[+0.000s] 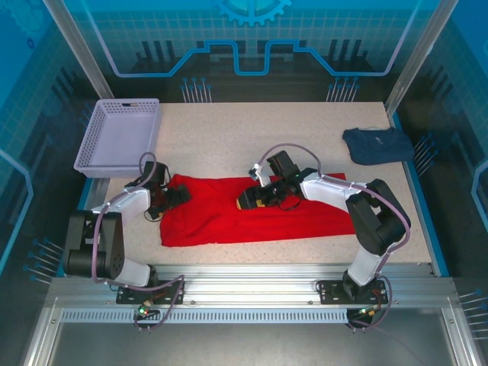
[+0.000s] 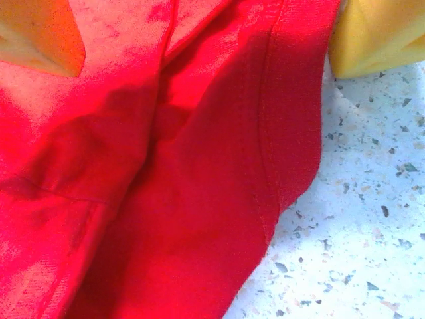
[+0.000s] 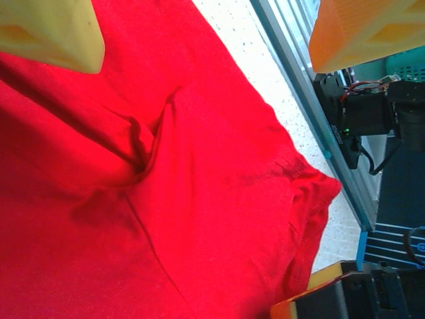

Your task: Fold the inside-out t-shirt

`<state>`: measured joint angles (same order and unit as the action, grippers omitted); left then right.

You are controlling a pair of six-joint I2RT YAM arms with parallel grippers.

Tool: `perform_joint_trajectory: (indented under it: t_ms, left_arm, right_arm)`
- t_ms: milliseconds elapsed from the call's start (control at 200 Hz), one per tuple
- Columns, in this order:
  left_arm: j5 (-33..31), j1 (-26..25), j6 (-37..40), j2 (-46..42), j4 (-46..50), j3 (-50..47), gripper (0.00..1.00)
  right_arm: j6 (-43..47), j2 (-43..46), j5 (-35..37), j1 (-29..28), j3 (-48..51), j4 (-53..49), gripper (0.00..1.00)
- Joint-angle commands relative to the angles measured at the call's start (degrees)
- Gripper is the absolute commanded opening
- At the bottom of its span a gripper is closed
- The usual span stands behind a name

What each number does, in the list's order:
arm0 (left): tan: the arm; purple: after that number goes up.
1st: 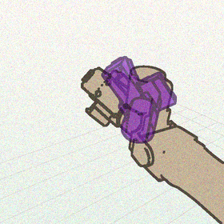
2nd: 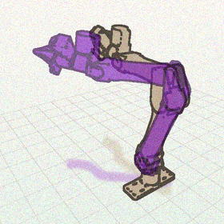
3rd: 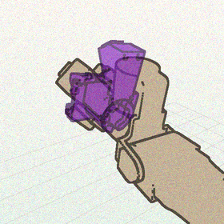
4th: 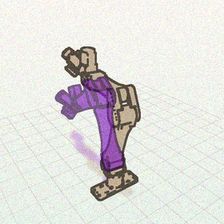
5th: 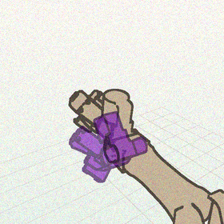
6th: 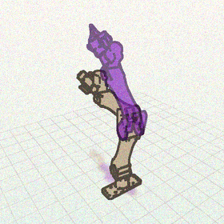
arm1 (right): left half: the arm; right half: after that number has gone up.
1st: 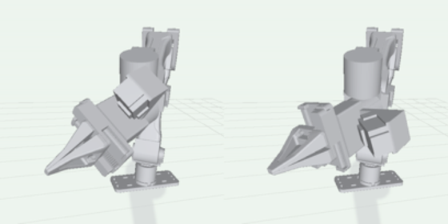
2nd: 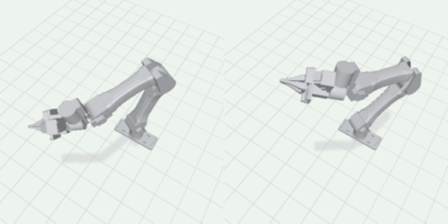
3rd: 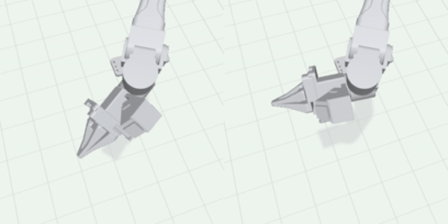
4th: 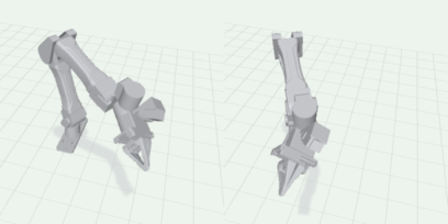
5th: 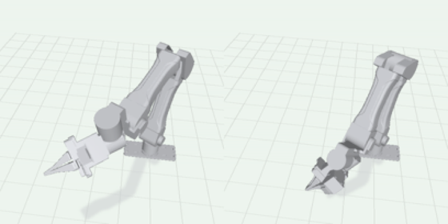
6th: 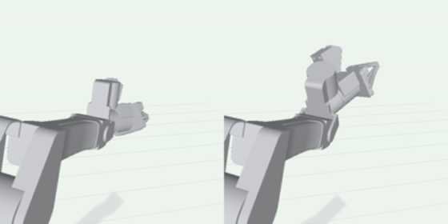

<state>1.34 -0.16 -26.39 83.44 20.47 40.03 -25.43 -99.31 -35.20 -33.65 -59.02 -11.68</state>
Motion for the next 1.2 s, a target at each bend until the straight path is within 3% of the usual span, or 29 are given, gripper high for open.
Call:
perform_joint_trajectory:
  t_ms: [0,470,870,1196]
  left_arm:
    - [7.68,-1.59,2.23,2.30,-3.27,-0.04,0.92]
    - [15.80,-3.61,3.78,1.97,-9.63,-2.96,0.65]
    - [20.74,-3.59,3.17,0.67,-15.18,-5.38,0.49]
    - [19.79,-3.79,3.09,1.82,-16.63,-6.01,0.35]
  right_arm:
    - [-1.26,0.28,-2.37,0.35,0.72,2.10,0.81]
    - [-2.86,-1.91,-2.45,0.28,0.31,2.28,0.81]
    - [-3.77,-4.62,-3.02,0.03,-1.23,2.63,0.81]
    - [-4.01,-6.10,-3.38,-0.54,-2.21,2.52,0.81]
